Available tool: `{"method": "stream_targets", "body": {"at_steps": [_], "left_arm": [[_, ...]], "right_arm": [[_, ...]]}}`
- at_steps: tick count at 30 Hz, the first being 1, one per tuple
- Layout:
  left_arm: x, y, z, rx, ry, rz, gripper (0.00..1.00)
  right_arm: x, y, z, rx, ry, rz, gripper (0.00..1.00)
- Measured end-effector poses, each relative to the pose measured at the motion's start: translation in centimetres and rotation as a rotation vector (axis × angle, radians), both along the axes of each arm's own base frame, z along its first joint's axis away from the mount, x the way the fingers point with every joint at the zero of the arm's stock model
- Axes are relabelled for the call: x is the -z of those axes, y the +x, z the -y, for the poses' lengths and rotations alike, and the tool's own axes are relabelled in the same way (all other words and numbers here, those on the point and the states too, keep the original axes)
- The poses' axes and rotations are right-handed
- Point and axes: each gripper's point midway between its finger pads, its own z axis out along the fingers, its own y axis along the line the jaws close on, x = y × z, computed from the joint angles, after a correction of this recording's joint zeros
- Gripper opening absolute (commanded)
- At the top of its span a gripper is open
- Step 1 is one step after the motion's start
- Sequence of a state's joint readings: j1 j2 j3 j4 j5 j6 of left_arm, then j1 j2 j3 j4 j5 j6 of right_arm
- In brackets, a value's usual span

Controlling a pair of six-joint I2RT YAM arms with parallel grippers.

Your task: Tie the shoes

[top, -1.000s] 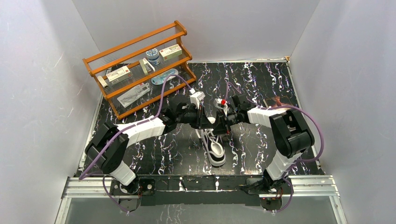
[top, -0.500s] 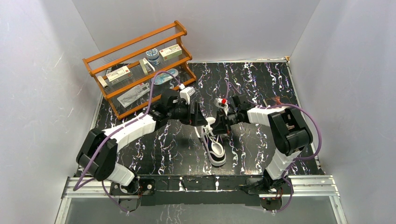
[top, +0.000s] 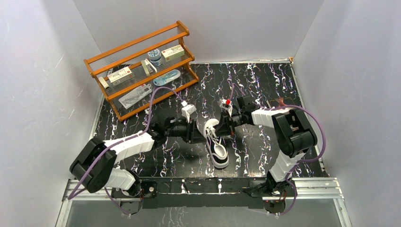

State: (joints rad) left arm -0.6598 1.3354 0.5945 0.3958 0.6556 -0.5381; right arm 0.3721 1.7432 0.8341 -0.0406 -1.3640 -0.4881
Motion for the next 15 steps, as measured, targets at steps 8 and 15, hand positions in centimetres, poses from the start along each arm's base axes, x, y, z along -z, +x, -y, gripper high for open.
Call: {"method": "stream_targets", "body": {"at_steps": [8,15], "left_arm": [[1.0,0.1,3.0,0.043,-0.044,0.112,0.36],[2.6,1.7,3.3,-0.009,-0.015,0.140,0.36]], "right_arm": [[0.0,0.0,0.0,0.003,-0.003,-0.011,0.00],[-0.1,0.1,0.0,0.004,-0.001,-0.006,0.00]]}}
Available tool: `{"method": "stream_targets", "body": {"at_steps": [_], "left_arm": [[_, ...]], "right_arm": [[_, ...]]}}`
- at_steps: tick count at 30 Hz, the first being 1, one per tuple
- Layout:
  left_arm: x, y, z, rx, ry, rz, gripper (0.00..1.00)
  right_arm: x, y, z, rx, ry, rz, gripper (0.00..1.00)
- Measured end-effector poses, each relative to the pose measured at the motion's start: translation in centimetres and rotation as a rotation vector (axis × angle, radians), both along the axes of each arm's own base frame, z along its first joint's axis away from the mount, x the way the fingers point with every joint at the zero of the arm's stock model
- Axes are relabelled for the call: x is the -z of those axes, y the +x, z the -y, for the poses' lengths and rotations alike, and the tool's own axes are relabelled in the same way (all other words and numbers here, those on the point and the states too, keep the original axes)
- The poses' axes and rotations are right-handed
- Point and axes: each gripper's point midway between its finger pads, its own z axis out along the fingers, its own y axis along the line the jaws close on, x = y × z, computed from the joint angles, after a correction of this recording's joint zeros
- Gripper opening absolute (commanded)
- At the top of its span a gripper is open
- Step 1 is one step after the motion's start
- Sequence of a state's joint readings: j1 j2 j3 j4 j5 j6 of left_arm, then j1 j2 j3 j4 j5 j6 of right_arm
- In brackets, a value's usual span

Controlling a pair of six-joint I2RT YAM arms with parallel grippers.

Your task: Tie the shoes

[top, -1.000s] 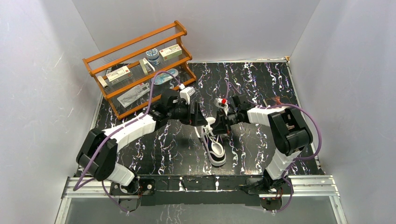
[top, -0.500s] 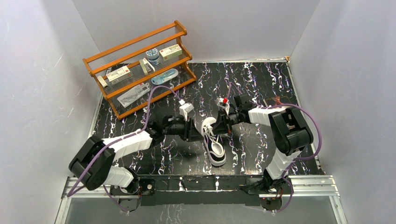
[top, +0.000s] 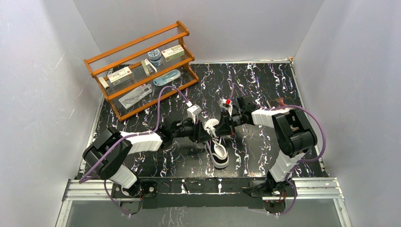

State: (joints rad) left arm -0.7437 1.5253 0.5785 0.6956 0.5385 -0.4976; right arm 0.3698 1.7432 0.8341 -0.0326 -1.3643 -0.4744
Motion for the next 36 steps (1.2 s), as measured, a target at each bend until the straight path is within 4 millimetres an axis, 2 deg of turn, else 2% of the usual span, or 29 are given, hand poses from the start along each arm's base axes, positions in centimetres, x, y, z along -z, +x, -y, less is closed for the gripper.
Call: {"method": "stream_targets", "body": {"at_steps": [7,13,16,19,21,24,27,28,30,31,32,34,36], "left_arm": [[-0.4,0.7,0.5,-0.007,-0.030,0.029,0.38],[0.8,0.8,0.7,-0.010,-0.018,0.003,0.35],[0.8,1.0,0.9,-0.011,-0.025,0.001,0.33],[0.5,1.3,1.4,-0.008,-0.043,0.003,0.21],[0.2,1.4,1.7,0.000,-0.055,0.005,0.16],[0.0,1.2,1.9,0.011,-0.061,0.006,0.00],[0.0,1.5,1.7,0.005,-0.057,0.007,0.00],[0.2,1.4,1.6,0.003,-0.049,0.005,0.00],[0.4,1.3,1.2,-0.001,-0.023,-0.005,0.00],[0.5,1.0,1.0,0.002,-0.009,-0.012,0.00],[0.5,0.8,0.8,0.007,0.006,-0.017,0.00],[0.3,0.3,0.5,0.019,0.030,-0.029,0.00],[-0.2,0.0,0.4,0.032,0.038,-0.038,0.00]], "right_arm": [[0.0,0.1,0.0,0.002,0.001,0.004,0.00],[0.3,-0.3,0.2,0.001,-0.004,-0.010,0.00],[0.5,-0.5,0.2,0.001,-0.006,-0.016,0.00],[0.6,-0.6,0.3,0.001,-0.005,-0.015,0.00],[0.6,-0.5,0.3,0.003,-0.004,-0.007,0.00],[0.6,-0.4,0.3,0.005,-0.003,-0.005,0.00],[0.8,-0.1,0.5,0.025,-0.018,-0.016,0.01],[0.8,-0.1,0.5,0.028,-0.023,-0.024,0.09],[0.9,0.0,0.4,0.044,-0.048,-0.053,0.17],[1.0,0.2,0.5,0.063,-0.071,-0.065,0.31],[1.0,0.4,0.5,0.083,-0.095,-0.071,0.37],[0.8,0.8,0.8,0.137,-0.151,-0.076,0.42],[0.1,1.3,1.3,0.187,-0.200,-0.058,0.54]]}}
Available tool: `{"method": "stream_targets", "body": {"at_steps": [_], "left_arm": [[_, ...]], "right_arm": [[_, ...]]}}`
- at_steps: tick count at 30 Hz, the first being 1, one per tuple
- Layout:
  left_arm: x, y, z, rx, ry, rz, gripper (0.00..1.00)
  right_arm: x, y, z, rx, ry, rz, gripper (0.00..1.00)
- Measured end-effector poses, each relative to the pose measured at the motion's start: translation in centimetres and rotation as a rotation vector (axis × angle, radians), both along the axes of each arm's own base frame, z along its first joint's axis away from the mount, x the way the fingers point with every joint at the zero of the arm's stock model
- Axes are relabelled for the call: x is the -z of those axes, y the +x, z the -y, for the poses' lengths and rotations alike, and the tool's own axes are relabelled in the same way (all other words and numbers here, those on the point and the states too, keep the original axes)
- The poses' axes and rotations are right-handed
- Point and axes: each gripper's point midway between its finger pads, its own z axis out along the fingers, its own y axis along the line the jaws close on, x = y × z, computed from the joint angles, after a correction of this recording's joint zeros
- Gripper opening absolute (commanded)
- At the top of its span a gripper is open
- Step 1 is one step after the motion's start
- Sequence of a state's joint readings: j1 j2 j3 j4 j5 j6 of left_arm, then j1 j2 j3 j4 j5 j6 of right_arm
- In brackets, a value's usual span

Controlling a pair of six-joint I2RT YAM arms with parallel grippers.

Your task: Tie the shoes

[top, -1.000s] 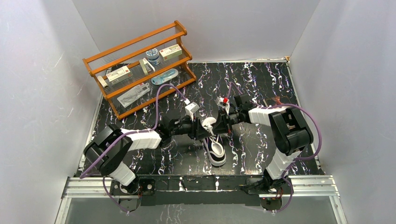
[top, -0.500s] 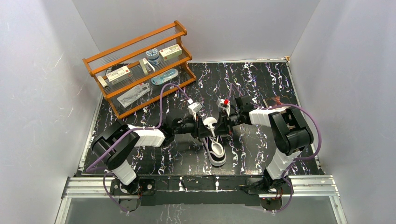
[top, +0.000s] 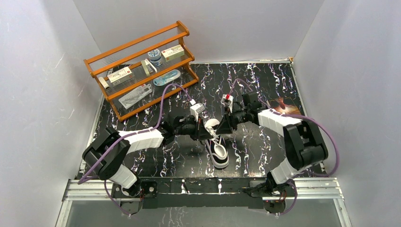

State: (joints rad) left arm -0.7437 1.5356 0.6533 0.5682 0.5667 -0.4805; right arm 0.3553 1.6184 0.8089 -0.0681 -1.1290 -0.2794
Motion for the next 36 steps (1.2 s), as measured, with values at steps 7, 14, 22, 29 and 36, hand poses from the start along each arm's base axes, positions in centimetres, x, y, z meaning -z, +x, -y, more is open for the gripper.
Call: {"method": "stream_targets", "body": {"at_steps": [7,14,22,29,36], "left_arm": [[-1.2,-1.2,0.2,0.045,0.008,-0.087,0.00],[-2.9,-1.5,1.2,0.090,-0.024,-0.178,0.00],[-2.6,-0.8,1.4,0.115,-0.043,-0.313,0.00],[-3.2,-0.5,0.8,0.110,-0.066,-0.368,0.00],[-4.0,-0.4,0.8,0.117,-0.097,-0.393,0.00]], "right_arm": [[-3.2,3.4,2.4,0.265,-0.255,0.035,0.99],[-6.3,2.7,4.4,0.373,-0.339,0.202,0.95],[-7.8,-3.4,1.8,0.053,-0.107,0.553,0.58],[-3.2,-4.9,0.7,-0.090,-0.069,0.443,0.61],[-3.3,-4.9,-0.2,-0.110,-0.009,0.476,0.68]]}}
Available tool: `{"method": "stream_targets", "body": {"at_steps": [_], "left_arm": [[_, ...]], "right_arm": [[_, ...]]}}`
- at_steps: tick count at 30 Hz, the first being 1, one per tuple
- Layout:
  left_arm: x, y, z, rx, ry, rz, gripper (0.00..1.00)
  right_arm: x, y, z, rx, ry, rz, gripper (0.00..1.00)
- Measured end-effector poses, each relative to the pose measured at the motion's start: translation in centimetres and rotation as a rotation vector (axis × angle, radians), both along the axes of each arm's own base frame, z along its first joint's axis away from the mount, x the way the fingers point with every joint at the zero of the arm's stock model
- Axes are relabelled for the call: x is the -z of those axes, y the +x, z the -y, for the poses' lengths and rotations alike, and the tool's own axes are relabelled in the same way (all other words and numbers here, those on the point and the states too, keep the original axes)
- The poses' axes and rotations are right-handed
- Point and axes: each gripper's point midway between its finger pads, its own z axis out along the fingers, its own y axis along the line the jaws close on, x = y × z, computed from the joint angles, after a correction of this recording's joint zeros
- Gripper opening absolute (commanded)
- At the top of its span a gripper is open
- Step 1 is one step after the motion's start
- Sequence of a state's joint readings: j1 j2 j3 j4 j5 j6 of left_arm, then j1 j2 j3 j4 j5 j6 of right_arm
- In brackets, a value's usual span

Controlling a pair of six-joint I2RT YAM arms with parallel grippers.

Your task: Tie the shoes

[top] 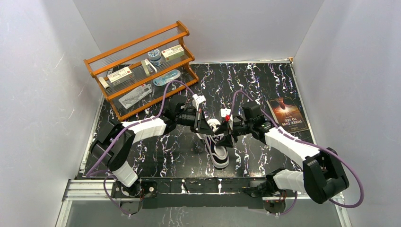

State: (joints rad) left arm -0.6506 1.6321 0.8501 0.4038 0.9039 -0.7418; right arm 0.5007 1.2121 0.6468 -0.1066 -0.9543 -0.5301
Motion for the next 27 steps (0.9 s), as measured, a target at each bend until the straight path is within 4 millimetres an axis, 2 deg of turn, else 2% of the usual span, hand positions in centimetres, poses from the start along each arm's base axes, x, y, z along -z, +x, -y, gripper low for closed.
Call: {"method": "stream_targets", "body": {"at_steps": [8,15,17,20,25,26,27], "left_arm": [[-0.7,-0.3,0.1,0.011,-0.028,-0.021,0.00],[-0.8,-0.3,0.2,0.011,-0.035,-0.032,0.00],[-0.9,-0.3,0.2,0.013,-0.040,-0.030,0.00],[-1.0,-0.4,0.2,0.014,-0.043,-0.031,0.00],[-0.9,-0.4,0.1,0.011,-0.042,-0.032,0.01],[-0.7,-0.3,-0.1,0.003,-0.037,-0.032,0.08],[-0.6,-0.3,-0.2,-0.004,-0.030,-0.029,0.14]], "right_arm": [[1.1,0.4,-0.4,0.030,0.023,0.004,0.68],[0.8,1.0,-1.5,0.027,0.059,-0.004,0.58],[0.7,0.9,-1.6,0.022,0.065,-0.011,0.51],[0.8,0.7,-1.7,0.022,0.069,-0.026,0.30],[1.0,0.3,-1.3,0.056,0.037,-0.085,0.14],[1.1,0.2,-1.1,0.071,0.020,-0.108,0.05],[1.0,0.1,-1.0,0.082,0.007,-0.127,0.00]]}}
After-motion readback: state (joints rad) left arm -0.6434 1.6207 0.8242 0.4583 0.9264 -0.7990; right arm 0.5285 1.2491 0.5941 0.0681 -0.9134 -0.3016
